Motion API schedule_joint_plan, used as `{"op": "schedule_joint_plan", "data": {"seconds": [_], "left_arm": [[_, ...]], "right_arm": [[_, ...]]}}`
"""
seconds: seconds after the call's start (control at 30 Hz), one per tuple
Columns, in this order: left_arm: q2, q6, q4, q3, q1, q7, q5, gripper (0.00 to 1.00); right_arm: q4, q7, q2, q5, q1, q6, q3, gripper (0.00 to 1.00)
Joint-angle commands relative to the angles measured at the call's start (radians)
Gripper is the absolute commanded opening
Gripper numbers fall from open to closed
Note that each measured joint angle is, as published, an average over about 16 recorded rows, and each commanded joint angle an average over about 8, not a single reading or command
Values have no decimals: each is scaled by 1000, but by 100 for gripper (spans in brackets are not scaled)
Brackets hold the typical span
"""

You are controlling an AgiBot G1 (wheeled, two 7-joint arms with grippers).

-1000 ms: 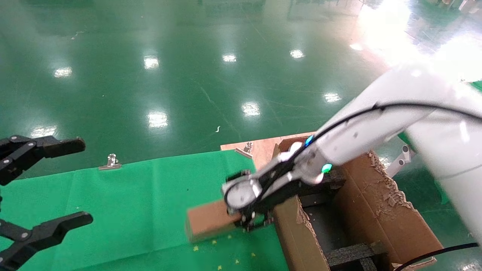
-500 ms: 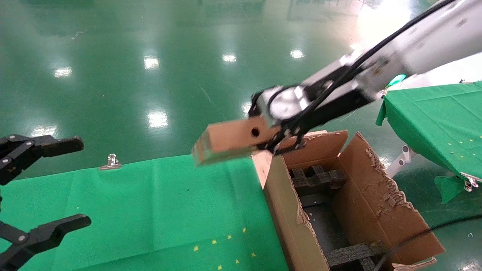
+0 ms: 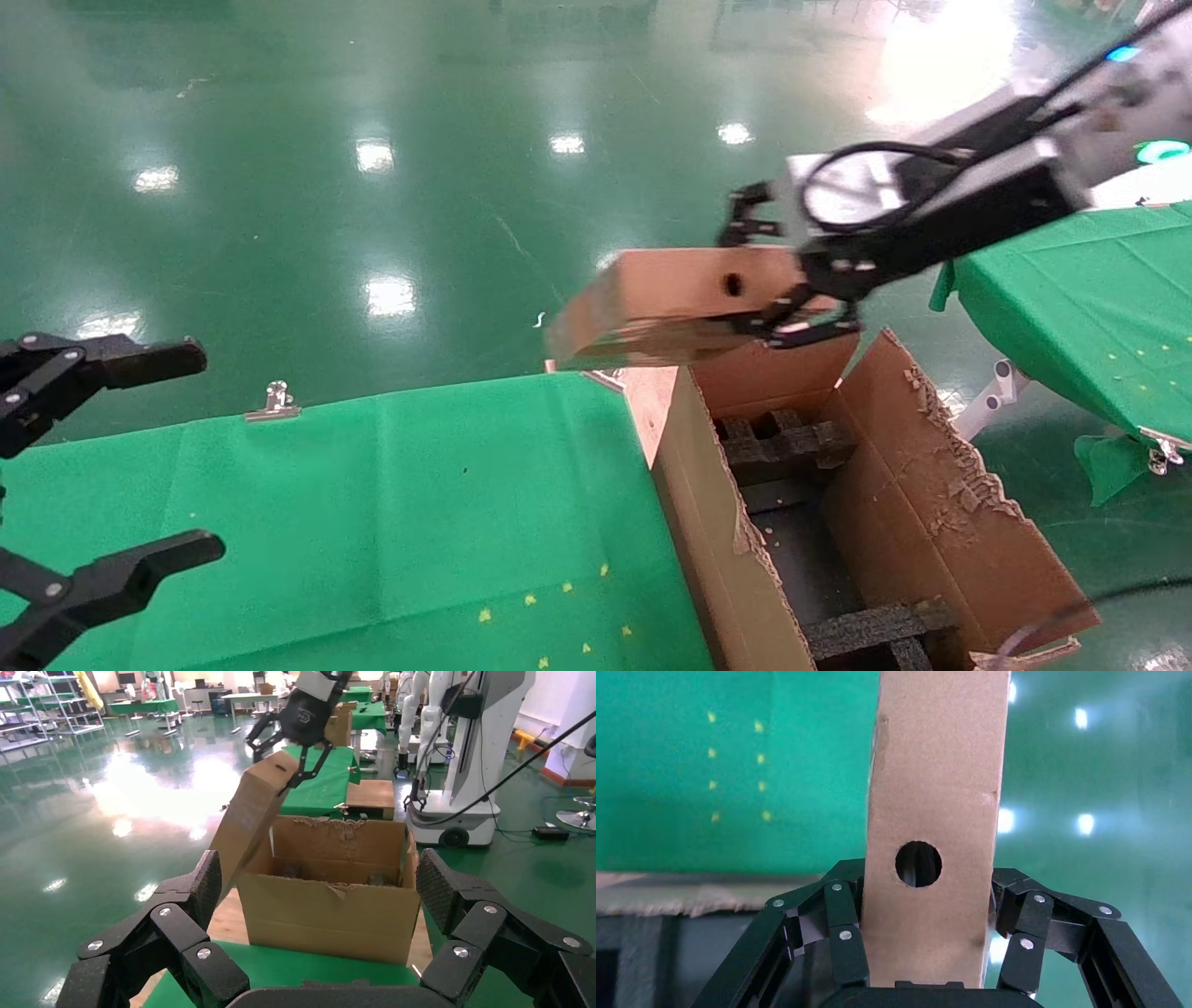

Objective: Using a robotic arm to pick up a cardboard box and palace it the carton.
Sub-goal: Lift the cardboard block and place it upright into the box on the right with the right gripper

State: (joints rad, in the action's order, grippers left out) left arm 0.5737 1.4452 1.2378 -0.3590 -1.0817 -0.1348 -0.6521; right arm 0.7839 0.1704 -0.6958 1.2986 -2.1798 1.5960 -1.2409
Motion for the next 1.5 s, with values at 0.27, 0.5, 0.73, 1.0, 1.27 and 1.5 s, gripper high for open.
{"op": "schedule_joint_plan", "data": {"seconds": [0.27, 0.5, 0.73, 1.0, 1.27, 1.5], "left_arm": [[0, 0, 0, 0, 0, 0, 0, 100], [0, 0, 0, 0, 0, 0, 0, 100], [0, 0, 0, 0, 0, 0, 0, 100], [0, 0, 0, 0, 0, 0, 0, 100], [0, 0, 0, 0, 0, 0, 0, 100], [0, 0, 0, 0, 0, 0, 0, 100]], "right_arm": [[-90, 42, 126, 9, -90, -2, -149, 0], [-163, 73, 189, 22, -115, -6, -243, 0], [-216, 81, 218, -13, -105, -9, -295, 0], [-223, 77, 220, -24, -100, -14, -301, 0], [-255, -32, 227, -63, -67, -36, -303, 0], [-300, -277, 252, -110, 0, -72, -316, 0]]}}
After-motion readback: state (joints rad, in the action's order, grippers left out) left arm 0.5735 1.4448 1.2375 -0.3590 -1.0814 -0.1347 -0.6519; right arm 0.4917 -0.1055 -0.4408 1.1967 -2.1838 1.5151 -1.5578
